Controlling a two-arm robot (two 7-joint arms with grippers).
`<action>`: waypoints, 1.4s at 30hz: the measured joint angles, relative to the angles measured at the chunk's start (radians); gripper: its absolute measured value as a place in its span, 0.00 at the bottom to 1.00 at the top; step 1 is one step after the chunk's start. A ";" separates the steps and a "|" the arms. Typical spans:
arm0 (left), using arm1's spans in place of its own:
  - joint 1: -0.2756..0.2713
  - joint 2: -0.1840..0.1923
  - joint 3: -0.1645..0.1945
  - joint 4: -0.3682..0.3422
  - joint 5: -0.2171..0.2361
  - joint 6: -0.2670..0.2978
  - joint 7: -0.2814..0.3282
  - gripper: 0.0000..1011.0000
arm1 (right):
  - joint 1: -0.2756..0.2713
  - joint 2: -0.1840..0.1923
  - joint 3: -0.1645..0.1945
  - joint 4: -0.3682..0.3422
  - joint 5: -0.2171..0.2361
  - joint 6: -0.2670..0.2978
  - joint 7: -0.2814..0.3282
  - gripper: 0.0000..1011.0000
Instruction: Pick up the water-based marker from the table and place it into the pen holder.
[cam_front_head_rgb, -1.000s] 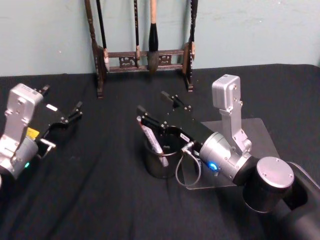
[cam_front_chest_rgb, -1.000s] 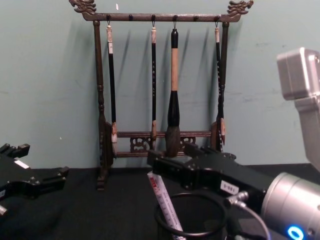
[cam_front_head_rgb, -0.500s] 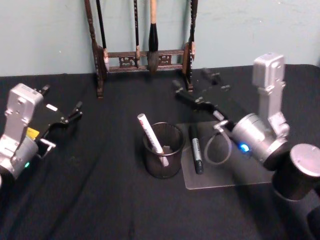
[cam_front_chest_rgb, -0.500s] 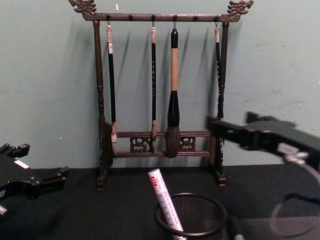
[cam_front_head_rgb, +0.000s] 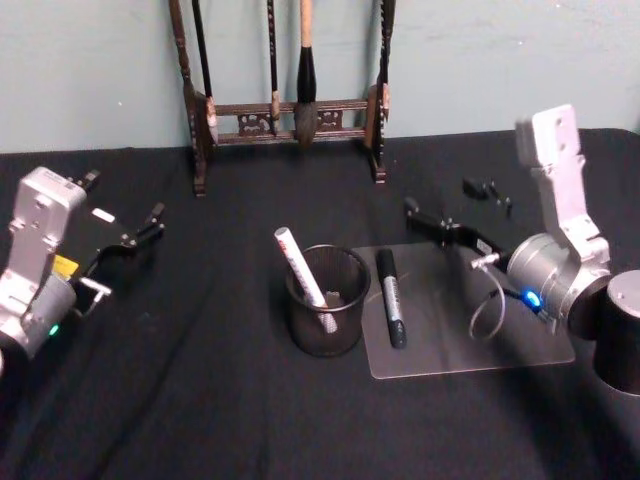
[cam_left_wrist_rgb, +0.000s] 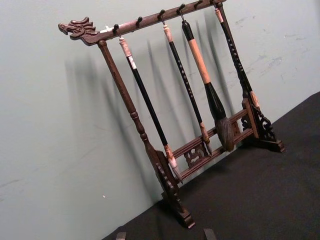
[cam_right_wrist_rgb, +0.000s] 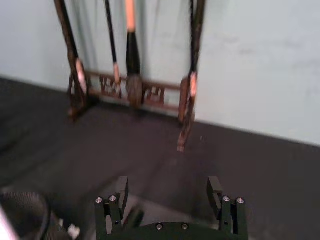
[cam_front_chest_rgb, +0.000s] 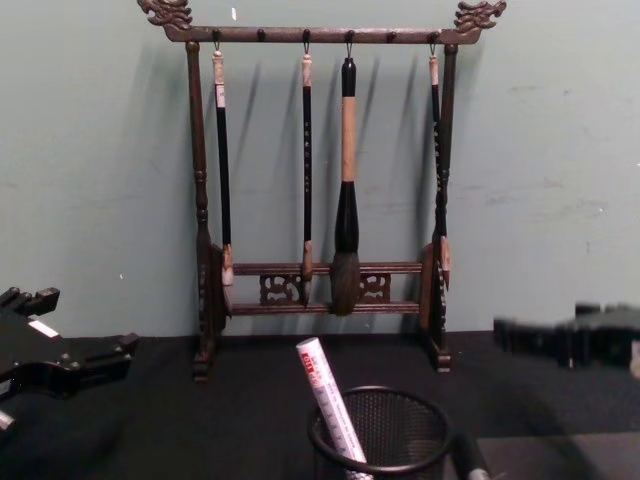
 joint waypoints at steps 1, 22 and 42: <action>0.000 0.000 0.000 0.000 0.000 0.000 0.000 0.99 | 0.000 0.002 -0.004 -0.001 -0.005 0.014 0.001 0.99; 0.000 0.000 0.000 0.000 0.000 0.000 0.000 0.99 | 0.026 -0.057 -0.097 0.044 -0.126 0.217 -0.024 0.99; 0.000 0.000 0.000 0.000 0.000 0.000 0.000 0.99 | 0.020 -0.103 -0.087 0.071 -0.175 0.266 -0.025 0.99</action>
